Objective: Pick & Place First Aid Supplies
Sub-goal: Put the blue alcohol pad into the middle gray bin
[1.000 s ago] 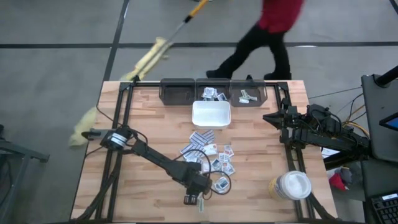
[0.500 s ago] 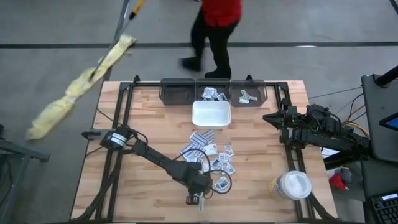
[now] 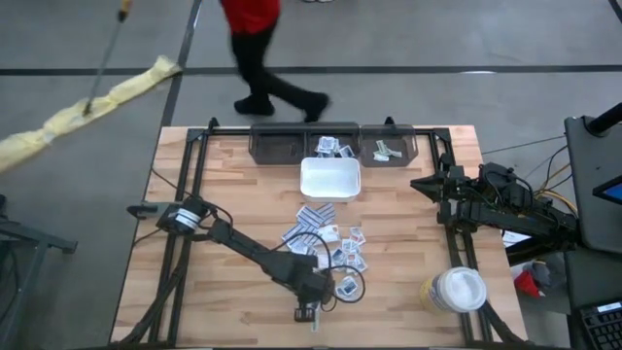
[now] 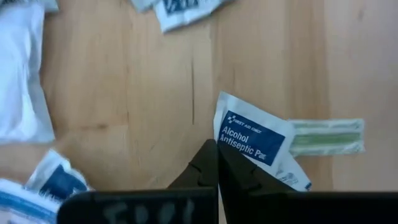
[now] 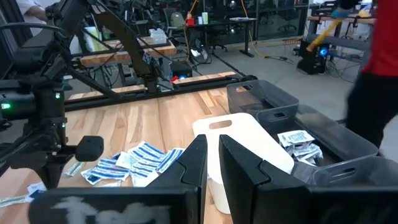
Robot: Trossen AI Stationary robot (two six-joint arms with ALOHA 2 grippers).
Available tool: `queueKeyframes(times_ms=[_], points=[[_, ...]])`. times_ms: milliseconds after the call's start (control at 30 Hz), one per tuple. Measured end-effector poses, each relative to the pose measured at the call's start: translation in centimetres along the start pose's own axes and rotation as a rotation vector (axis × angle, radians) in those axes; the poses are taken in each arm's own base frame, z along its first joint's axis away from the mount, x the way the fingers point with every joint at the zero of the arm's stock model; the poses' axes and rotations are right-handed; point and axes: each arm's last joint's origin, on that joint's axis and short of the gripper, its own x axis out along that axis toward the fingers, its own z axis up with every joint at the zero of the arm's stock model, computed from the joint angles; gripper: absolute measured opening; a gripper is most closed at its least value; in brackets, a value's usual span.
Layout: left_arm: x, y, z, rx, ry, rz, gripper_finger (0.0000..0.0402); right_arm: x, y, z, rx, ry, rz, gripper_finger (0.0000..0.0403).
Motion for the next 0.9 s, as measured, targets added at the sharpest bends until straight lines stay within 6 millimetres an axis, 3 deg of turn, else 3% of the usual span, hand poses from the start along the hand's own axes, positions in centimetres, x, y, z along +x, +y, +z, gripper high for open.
queueKeyframes(times_ms=[500,900], points=[[-2.8,-0.1,2.6,0.031,-0.070,0.109,0.0000,0.0,0.0,0.0,0.000,-0.001,0.000,0.0038],[-5.4,-0.1,5.2,0.076,-0.166,0.098,0.0000,0.0,0.0,0.0,0.000,0.000,0.000,0.0038]])
